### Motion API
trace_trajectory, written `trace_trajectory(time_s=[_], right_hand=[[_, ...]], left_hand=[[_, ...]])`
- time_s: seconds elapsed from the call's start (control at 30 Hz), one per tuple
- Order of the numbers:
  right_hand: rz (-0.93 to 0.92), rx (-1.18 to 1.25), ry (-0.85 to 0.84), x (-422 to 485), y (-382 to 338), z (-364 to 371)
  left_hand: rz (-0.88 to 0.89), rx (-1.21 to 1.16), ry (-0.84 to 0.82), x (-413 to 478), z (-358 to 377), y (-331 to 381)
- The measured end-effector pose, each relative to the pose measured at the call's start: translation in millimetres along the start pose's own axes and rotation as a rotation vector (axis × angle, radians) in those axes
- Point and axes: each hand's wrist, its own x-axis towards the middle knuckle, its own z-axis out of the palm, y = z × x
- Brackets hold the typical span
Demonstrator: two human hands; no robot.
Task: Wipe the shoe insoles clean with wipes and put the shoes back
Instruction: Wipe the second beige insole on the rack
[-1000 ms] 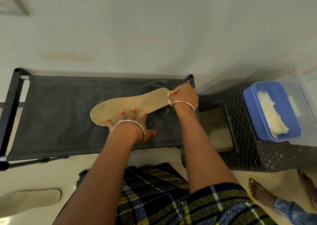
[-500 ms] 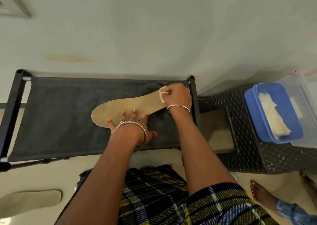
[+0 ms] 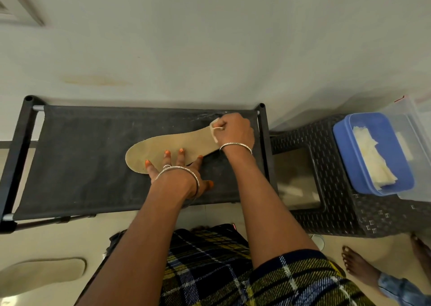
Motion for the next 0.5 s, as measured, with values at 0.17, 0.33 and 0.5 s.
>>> trace_trajectory(time_s=[0.17, 0.33, 0.5], right_hand=[[0.079, 0.003, 0.118, 0.5, 8.1, -1.2], [-0.146, 0.056, -0.156, -7.5, -12.0, 9.1], [0.019, -0.002, 0.023, -1.0, 0.4, 3.3]], left_hand=[[0.006, 0.013, -0.002, -0.2, -1.0, -0.5], [-0.006, 0.02, 0.025, 2.2, 2.7, 3.2], [-0.002, 0.018, 0.017, 0.2, 1.7, 1.5]])
